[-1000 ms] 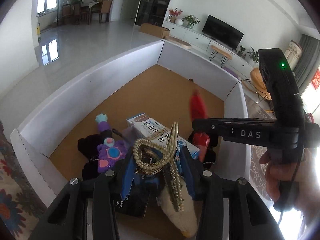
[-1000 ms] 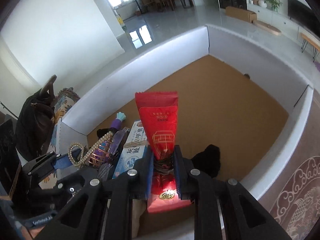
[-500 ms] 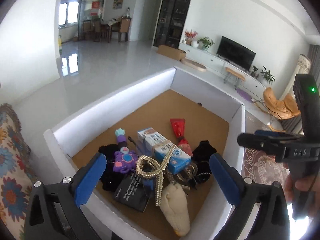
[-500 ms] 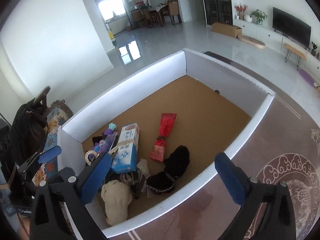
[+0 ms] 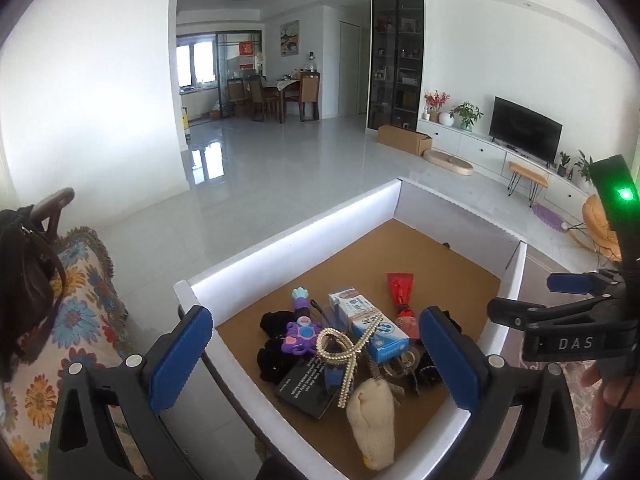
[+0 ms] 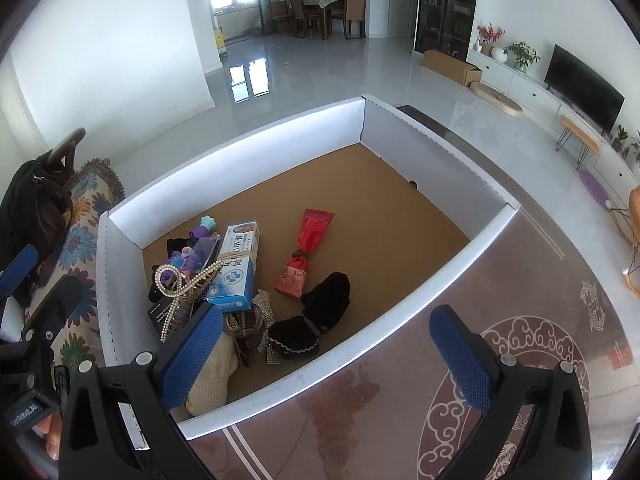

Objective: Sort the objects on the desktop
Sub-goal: 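Carry the hair clip and red tube into the bin and open both tools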

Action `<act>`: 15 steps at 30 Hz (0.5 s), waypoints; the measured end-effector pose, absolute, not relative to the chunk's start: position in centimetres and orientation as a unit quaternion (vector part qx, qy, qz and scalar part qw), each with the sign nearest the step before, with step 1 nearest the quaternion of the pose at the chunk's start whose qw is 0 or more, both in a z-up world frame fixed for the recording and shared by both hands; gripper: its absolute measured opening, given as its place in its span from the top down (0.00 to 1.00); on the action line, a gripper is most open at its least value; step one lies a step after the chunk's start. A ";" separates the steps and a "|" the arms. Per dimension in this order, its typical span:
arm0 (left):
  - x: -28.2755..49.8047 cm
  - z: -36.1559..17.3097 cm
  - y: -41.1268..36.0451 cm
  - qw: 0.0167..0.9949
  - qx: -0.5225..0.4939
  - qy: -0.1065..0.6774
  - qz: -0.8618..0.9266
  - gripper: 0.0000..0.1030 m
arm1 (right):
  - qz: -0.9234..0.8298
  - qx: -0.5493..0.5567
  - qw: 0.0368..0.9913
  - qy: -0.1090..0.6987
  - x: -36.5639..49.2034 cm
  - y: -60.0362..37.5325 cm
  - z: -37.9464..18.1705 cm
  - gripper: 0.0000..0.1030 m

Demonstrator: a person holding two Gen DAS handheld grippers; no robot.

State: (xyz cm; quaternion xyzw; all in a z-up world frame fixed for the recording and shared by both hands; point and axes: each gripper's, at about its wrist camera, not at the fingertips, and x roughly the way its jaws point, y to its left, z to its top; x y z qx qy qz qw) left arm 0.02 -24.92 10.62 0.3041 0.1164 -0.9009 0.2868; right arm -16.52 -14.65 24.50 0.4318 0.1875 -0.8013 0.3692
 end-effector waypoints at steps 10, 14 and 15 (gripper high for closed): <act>0.3 10.2 -25.1 0.338 0.314 0.106 -0.881 0.00 | -0.803 0.421 0.368 0.207 -15.9 -15.2 23.9 0.00; 0.3 9.7 -25.1 0.332 0.320 0.113 -0.880 0.00 | -0.800 0.426 0.366 0.210 -15.9 -15.2 23.3 0.00; 0.2 9.5 -25.1 0.330 0.322 0.114 -0.880 0.00 | -0.799 0.426 0.367 0.212 -15.9 -15.3 23.2 0.00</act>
